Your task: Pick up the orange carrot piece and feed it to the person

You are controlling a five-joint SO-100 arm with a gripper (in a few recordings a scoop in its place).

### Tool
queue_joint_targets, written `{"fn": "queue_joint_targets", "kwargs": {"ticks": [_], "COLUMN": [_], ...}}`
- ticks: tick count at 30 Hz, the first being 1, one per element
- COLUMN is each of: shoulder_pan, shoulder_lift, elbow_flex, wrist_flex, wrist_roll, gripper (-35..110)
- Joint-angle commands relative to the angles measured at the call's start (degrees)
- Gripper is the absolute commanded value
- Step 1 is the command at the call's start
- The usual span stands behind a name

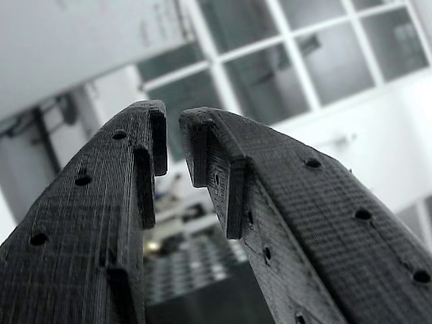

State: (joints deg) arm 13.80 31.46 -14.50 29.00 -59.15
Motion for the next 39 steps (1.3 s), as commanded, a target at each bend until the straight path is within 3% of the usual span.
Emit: {"fn": "queue_joint_targets", "kwargs": {"ticks": [1, 22, 39], "shoulder_pan": [1.23, 2.2, 1.49], "shoulder_lift": [6.15, 46.49, 73.21], "elbow_flex": [-1.05, 63.9, 109.69], "wrist_flex": [0.53, 0.35, 0.35], "wrist_roll": [10.28, 39.73, 48.87], "gripper": [-2, -1, -1]}}
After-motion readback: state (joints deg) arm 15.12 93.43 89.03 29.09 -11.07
